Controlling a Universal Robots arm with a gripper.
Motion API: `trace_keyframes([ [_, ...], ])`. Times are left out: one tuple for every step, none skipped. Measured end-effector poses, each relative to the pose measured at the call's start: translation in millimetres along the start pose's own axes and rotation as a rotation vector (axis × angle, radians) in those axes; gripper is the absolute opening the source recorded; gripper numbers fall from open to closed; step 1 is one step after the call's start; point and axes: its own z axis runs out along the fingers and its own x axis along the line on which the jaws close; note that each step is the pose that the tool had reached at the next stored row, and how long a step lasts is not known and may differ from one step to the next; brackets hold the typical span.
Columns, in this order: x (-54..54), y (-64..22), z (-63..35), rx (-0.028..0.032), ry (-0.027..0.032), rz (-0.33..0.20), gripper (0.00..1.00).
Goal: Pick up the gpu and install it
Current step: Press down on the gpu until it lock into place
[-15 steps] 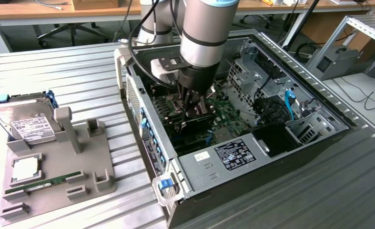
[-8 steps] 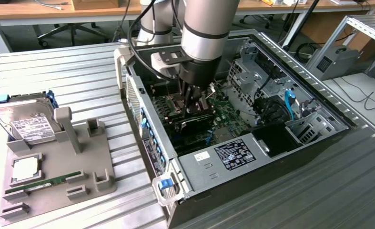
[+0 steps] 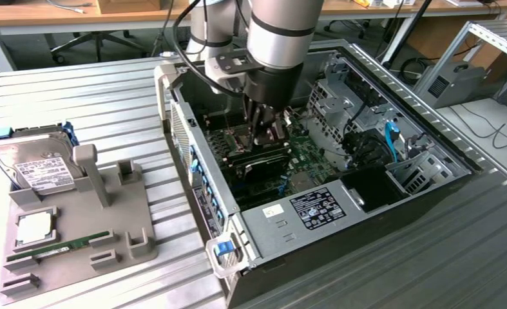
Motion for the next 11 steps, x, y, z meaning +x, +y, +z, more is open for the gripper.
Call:
trace_keyframes([
  [0.0,0.0,-2.4,0.0000,0.0000,0.000,0.11],
  [0.0,0.0,-2.4,0.0001,0.0000,0.000,0.11],
  [0.0,0.0,-2.4,0.0001,0.0000,0.000,0.11],
  [0.0,-0.3,-2.4,0.0001,0.0001,0.000,0.11],
  [-0.2,-1.1,-2.6,-0.0001,0.0004,0.000,0.11],
  [-0.3,-1.8,-2.8,0.0000,0.0005,0.000,0.11],
  [-0.5,-2.3,-3.8,-0.0001,0.0004,0.000,0.11],
  [-0.8,-2.5,-5.0,0.0000,0.0003,0.000,0.11],
  [-1.2,-3.1,-7.2,0.0000,0.0003,0.000,0.11],
  [-1.6,-3.6,-9.4,0.0000,0.0004,0.000,0.11],
  [-2.1,-4.3,-12.3,0.0001,0.0003,0.000,0.11],
])
